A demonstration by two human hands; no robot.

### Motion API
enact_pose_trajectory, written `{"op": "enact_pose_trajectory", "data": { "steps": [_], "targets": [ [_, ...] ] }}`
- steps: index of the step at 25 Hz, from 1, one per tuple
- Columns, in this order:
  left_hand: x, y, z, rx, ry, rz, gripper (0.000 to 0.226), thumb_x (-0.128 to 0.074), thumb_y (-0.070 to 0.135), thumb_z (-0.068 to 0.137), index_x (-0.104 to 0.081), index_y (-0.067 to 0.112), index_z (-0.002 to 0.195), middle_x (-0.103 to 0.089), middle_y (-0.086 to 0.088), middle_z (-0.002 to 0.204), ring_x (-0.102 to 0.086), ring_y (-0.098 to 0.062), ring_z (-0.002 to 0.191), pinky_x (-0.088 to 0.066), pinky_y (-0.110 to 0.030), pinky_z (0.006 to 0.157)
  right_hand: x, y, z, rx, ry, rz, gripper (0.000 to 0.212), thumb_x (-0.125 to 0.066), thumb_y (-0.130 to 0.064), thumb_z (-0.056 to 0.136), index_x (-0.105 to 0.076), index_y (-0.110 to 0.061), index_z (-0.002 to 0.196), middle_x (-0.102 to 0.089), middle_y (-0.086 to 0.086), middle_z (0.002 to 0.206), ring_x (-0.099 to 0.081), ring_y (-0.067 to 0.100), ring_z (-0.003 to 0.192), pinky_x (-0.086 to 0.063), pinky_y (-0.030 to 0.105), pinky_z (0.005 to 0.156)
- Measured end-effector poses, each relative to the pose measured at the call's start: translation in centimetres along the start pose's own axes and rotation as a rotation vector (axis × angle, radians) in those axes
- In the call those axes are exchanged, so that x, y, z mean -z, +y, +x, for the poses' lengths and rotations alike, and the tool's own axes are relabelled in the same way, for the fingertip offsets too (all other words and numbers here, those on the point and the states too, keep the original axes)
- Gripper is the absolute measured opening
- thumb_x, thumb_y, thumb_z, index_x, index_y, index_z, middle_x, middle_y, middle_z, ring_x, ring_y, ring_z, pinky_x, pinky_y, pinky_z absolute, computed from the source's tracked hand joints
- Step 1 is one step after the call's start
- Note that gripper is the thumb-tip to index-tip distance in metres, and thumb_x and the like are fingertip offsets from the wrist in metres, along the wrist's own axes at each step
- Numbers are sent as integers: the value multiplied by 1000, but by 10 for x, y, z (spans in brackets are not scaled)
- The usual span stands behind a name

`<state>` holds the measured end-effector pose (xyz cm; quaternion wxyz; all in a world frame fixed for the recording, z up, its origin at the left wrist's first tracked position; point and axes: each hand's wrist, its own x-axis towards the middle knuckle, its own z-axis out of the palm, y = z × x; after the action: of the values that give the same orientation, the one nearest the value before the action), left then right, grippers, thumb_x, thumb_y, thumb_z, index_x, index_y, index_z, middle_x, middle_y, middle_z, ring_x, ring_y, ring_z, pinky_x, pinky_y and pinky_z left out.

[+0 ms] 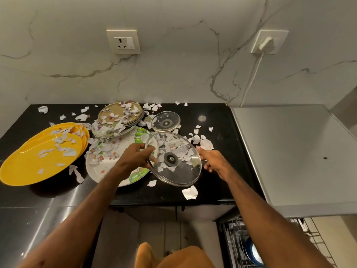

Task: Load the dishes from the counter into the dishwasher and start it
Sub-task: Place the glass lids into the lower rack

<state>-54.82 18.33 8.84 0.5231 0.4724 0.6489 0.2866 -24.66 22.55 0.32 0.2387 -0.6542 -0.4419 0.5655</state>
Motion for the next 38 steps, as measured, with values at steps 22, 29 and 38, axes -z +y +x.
{"op": "enact_pose_trajectory", "data": {
  "steps": [22,29,38],
  "targets": [
    [-397,65,-39,80,-770,58,24,-51,15,108,-57,2,128,-75,-22,112,-67,-23,83,-59,-22,67,279,254,-213,-65,664,577,37,-61,-37,102,-79,-7,89,-65,7,63,-58,15,48,-45,25,48],
    [-525,34,-69,172,-902,270,17,-58,9,103,-65,2,117,-72,-19,105,-75,-20,93,-62,-27,79,326,378,-275,-119,768,630,38,-55,-32,105,-76,-3,93,-38,3,55,-31,16,44,-24,26,47],
    [-641,-64,-54,60,-931,867,35,-73,25,93,-61,6,120,-73,-9,110,-76,-23,95,-62,-43,89,339,500,-284,-316,782,652,34,-54,-29,106,-72,-1,102,-36,-4,58,-31,12,49,-29,22,43]
  ]
}}
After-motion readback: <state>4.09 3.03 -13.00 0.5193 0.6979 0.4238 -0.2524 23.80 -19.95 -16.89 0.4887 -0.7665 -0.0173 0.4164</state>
